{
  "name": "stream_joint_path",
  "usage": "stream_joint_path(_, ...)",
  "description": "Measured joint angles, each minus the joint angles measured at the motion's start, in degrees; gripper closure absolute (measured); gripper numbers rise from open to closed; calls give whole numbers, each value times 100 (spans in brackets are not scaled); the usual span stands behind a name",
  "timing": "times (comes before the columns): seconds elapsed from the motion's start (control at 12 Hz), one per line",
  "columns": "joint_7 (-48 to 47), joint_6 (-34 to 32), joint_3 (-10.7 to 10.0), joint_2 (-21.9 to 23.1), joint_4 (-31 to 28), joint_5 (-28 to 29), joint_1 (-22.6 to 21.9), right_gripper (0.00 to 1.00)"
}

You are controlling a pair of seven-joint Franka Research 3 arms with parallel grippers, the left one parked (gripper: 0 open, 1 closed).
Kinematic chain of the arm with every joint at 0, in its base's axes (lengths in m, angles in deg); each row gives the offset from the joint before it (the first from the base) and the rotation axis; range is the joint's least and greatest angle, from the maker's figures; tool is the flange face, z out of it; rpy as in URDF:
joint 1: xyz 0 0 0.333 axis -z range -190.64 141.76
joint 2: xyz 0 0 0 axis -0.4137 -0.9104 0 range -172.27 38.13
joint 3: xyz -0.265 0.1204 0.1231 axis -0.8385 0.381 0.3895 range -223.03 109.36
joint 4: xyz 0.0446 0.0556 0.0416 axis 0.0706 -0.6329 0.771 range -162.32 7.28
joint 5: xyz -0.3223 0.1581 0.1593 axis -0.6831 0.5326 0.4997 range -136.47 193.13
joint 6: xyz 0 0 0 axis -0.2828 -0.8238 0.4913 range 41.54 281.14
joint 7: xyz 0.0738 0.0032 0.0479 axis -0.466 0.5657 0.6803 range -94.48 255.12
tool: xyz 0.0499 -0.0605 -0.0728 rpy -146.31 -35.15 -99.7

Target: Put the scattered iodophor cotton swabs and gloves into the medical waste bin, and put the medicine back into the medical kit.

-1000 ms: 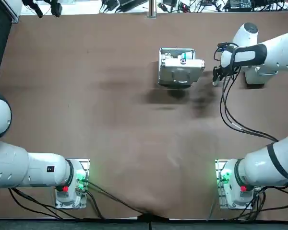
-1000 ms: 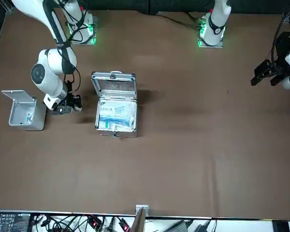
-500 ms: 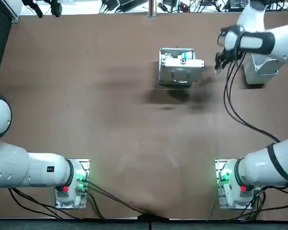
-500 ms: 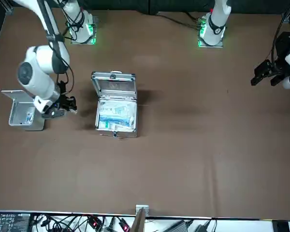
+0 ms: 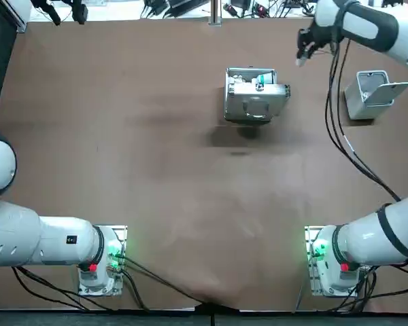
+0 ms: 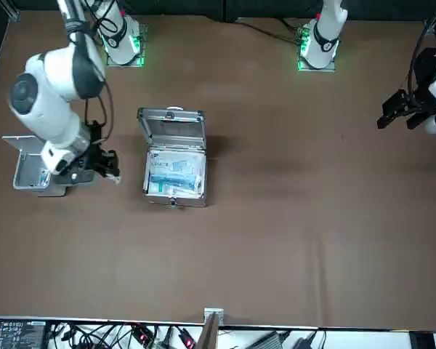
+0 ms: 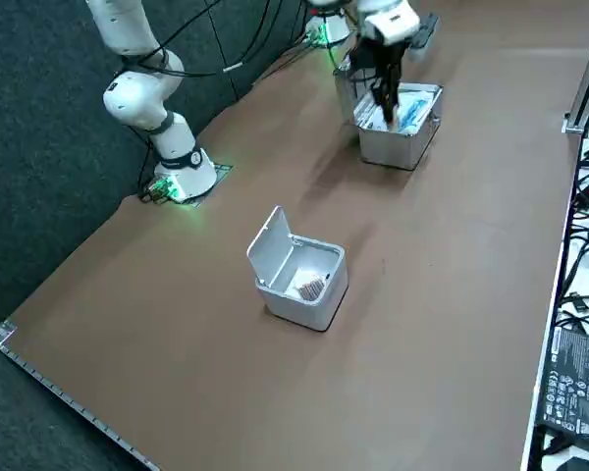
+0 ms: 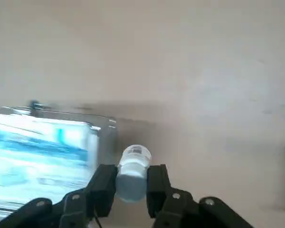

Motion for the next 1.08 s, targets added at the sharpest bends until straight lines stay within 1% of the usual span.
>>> stream_joint_path(0.08,-207,0,7,-104,167,0,-217,62)
stream_joint_path(0.17,-609,-15,16,-382,510,0,-625,62)
stream_joint_path(0.42,-1016,-233,21,-901,1098,0,-1054,62)
stream_joint_path(0.67,-1364,-406,19,-1359,1586,-3,-1324,62)
stream_joint_path(1.08,-1790,-460,12,-1859,2006,-15,-1583,62)
